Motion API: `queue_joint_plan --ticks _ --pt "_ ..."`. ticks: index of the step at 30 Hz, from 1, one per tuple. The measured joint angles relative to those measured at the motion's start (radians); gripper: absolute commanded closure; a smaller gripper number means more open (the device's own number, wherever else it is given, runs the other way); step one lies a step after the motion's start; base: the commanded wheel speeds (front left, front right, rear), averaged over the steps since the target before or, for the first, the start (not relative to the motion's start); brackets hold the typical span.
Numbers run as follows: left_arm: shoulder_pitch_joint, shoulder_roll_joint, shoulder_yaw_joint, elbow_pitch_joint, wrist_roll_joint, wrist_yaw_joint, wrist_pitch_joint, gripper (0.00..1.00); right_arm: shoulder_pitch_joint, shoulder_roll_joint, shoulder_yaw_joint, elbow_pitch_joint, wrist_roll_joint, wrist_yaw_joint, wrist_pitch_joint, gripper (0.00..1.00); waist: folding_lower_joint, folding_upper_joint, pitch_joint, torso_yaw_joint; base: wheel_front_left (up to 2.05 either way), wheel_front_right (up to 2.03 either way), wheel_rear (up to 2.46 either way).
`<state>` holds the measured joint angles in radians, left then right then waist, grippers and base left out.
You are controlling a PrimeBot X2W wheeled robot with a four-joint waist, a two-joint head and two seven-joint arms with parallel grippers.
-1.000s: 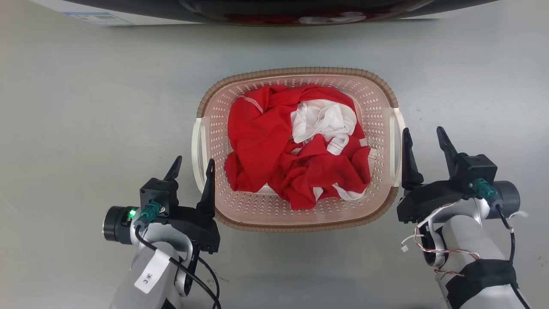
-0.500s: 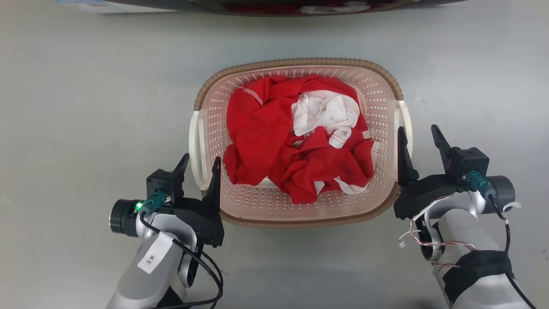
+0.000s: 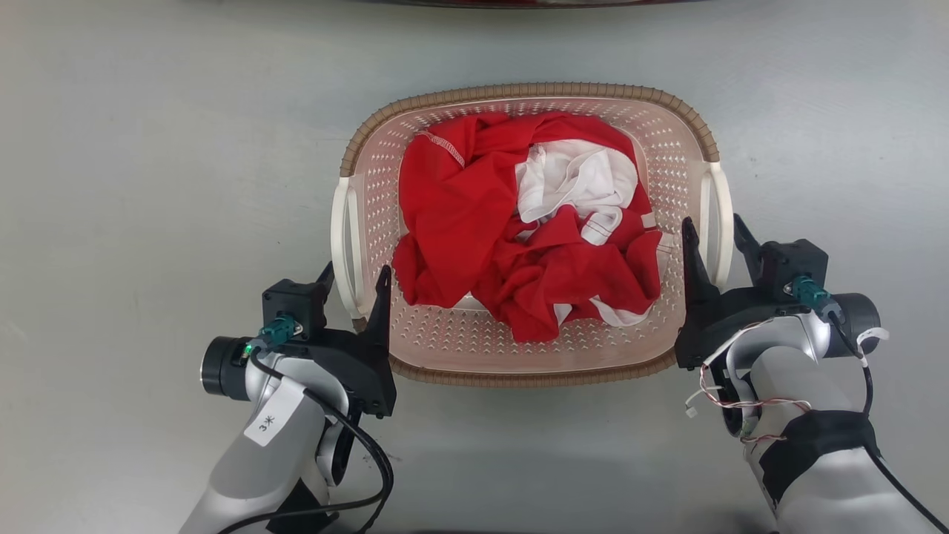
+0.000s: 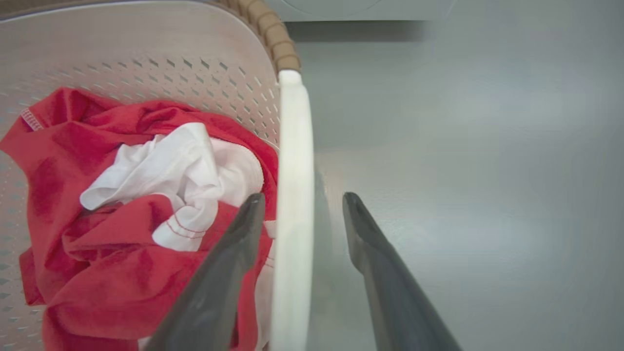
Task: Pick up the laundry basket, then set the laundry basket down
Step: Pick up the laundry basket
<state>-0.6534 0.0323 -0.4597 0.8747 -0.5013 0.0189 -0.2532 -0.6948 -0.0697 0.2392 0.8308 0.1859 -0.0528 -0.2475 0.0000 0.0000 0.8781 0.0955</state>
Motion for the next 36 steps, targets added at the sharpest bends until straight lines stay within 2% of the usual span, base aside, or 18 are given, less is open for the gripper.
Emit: queue_joint_plan --ticks 2,3,4,6,7,8,9,10,11,24,36 --pt "-0.001 -0.001 -0.006 0.004 -0.004 0.000 0.000 0.00 -0.005 0.000 0.001 0.011 0.000 0.000 0.001 0.28 0.0000 0.0001 0.001 0.001 0.00 0.00 0.00" --pt "-0.003 -0.001 -0.011 0.009 -0.010 0.000 0.000 0.00 -0.012 0.000 0.002 0.020 0.001 0.000 0.001 0.44 0.0000 0.0001 0.001 0.002 0.00 0.00 0.00" --pt "-0.007 -0.001 -0.017 0.014 -0.018 0.000 0.000 0.00 -0.017 0.000 0.003 0.024 0.003 0.000 0.001 0.52 0.0000 0.0000 0.002 0.003 0.00 0.00 0.00" --pt "-0.019 0.000 -0.035 0.021 -0.041 0.000 0.000 0.00 -0.027 0.000 0.005 0.043 0.008 0.000 0.008 0.58 0.0000 0.0000 0.003 0.005 0.00 0.00 0.00" --pt "-0.024 0.000 -0.041 0.022 -0.047 0.000 0.000 0.05 -0.032 0.000 0.007 0.051 0.009 0.000 0.009 0.59 0.0001 0.0001 0.003 0.005 0.00 0.00 0.00" --pt "-0.027 -0.001 -0.050 0.024 -0.050 -0.001 0.000 0.40 -0.034 0.000 0.010 0.056 0.009 0.000 0.009 0.66 0.0001 0.0001 0.003 0.006 0.00 0.00 0.00" --pt "-0.031 -0.001 -0.061 0.027 -0.056 -0.001 0.000 0.59 -0.034 0.000 0.014 0.061 0.012 -0.001 0.009 0.75 0.0000 0.0001 0.003 0.007 0.00 0.00 0.00" --pt "-0.036 -0.001 -0.069 0.030 -0.061 -0.001 0.000 0.85 -0.034 0.000 0.020 0.067 0.020 -0.001 0.009 0.87 0.0000 0.0001 0.003 0.008 0.00 0.00 0.00" --pt "-0.040 0.000 -0.075 0.034 -0.064 -0.001 0.000 1.00 -0.034 0.002 0.025 0.076 0.026 -0.001 0.009 1.00 0.0000 0.0001 0.003 0.009 0.00 0.00 0.00" --pt "-0.058 0.009 -0.156 0.083 -0.128 0.007 0.000 1.00 -0.049 -0.004 0.088 0.134 0.119 -0.019 0.010 1.00 0.0000 0.0001 -0.032 0.013 0.00 0.00 0.00" --pt "-0.058 0.008 -0.201 0.152 -0.167 0.013 0.000 1.00 -0.039 -0.005 0.186 0.160 0.221 -0.033 0.010 1.00 0.0000 0.0000 -0.126 0.008 0.00 0.00 0.00"
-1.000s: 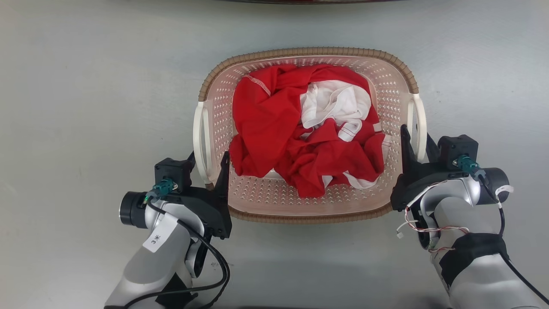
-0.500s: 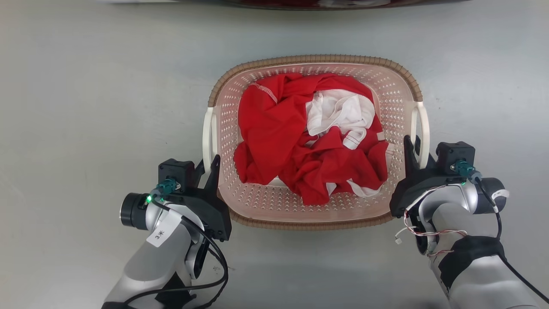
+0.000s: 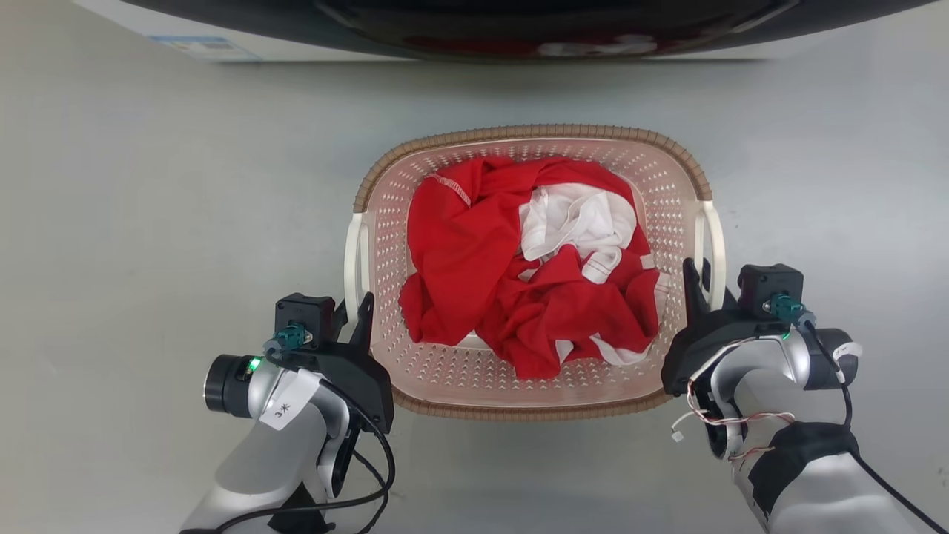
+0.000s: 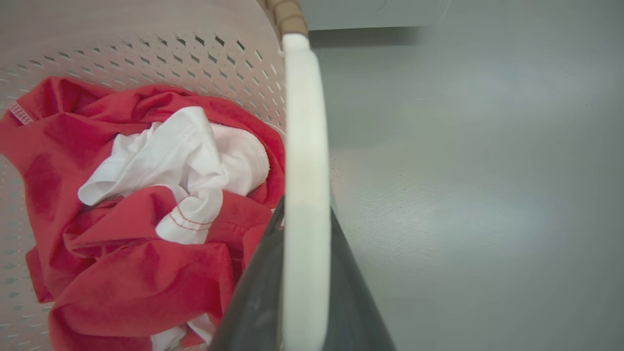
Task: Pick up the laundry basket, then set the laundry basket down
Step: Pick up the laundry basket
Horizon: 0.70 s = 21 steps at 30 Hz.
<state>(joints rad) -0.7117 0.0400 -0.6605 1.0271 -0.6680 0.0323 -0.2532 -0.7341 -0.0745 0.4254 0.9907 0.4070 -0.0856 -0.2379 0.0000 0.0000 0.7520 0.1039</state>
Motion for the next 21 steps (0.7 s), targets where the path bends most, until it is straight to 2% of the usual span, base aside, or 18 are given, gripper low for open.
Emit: queue_joint_plan --ticks 11,21 --pt "0.009 -0.003 -0.030 0.068 -0.019 -0.006 0.005 1.00 0.056 0.001 0.104 0.013 0.117 -0.011 0.009 1.00 0.0000 0.0000 -0.130 -0.012 0.00 0.00 0.00" --pt "0.082 -0.003 -0.061 0.115 -0.035 -0.016 0.024 1.00 0.138 0.003 0.199 0.015 0.212 -0.021 0.036 1.00 -0.0001 -0.0001 -0.256 -0.024 0.00 0.00 0.00"
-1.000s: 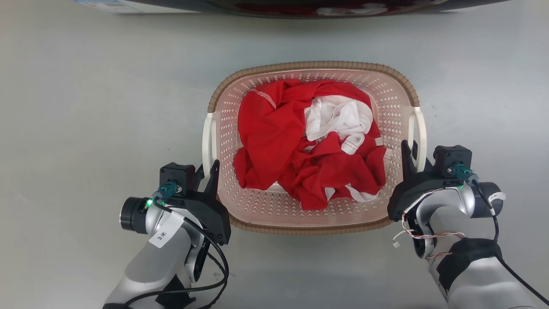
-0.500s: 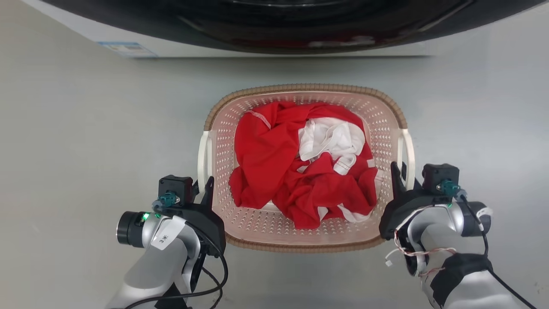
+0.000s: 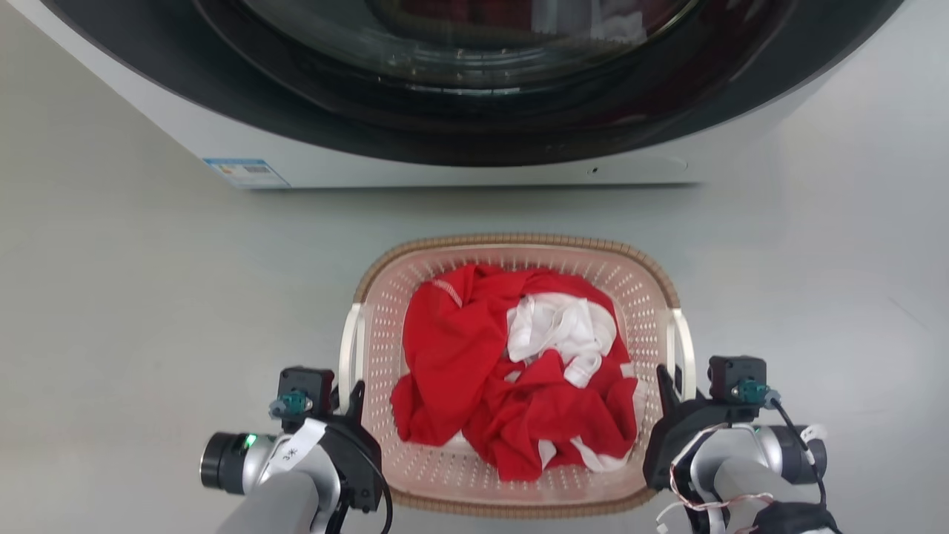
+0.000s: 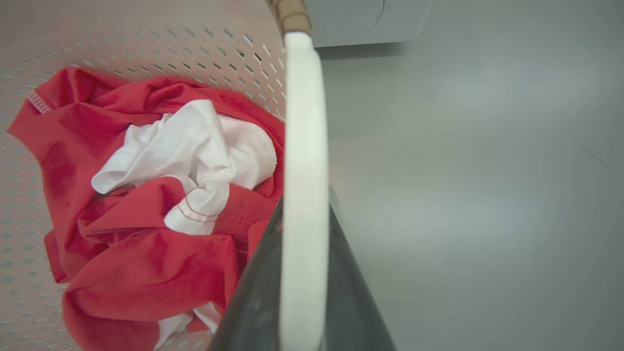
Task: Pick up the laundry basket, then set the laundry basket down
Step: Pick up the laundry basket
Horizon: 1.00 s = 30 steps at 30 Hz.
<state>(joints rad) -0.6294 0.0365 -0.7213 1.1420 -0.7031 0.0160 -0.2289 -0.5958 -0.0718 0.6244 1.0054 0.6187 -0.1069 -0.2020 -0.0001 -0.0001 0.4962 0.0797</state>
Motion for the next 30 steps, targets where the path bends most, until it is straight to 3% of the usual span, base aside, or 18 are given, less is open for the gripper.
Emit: queue_joint_plan --ticks 30 --pt "0.250 0.008 -0.093 0.089 -0.043 -0.035 0.158 1.00 0.258 0.000 0.270 -0.034 0.258 -0.034 0.203 1.00 -0.0001 -0.0001 -0.389 -0.025 0.00 0.00 0.00"
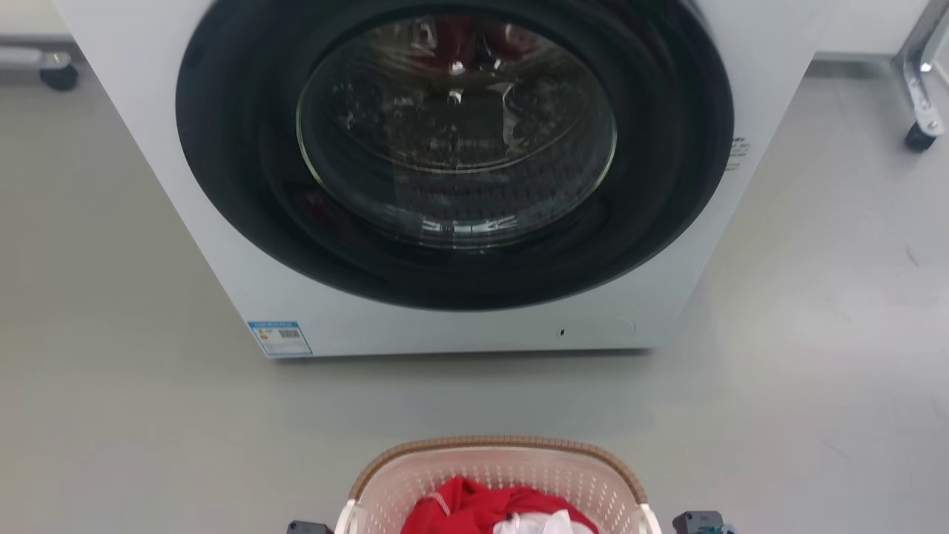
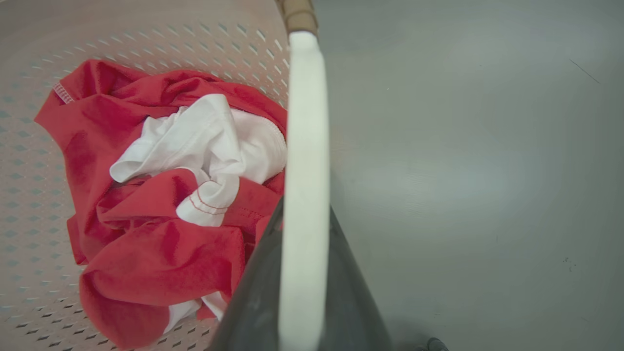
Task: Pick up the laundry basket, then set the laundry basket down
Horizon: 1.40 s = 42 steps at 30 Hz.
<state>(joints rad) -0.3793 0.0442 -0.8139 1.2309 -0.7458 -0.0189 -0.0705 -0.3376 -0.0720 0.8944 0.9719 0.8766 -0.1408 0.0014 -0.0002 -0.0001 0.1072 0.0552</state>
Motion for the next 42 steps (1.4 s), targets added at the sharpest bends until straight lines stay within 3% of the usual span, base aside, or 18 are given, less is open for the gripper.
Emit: queue_joint_plan --ticks 13,42 --pt "0.043 0.002 -0.009 0.015 -0.009 -0.007 0.018 1.00 0.040 -0.001 0.060 -0.005 0.068 -0.006 0.033 1.00 0.0001 0.0000 -0.102 -0.015 0.00 0.00 0.00" --pt "0.059 0.004 -0.028 0.021 -0.010 -0.008 0.025 1.00 0.039 -0.001 0.135 0.013 0.153 -0.008 0.015 1.00 0.0002 0.0002 -0.121 -0.021 0.00 0.00 0.00"
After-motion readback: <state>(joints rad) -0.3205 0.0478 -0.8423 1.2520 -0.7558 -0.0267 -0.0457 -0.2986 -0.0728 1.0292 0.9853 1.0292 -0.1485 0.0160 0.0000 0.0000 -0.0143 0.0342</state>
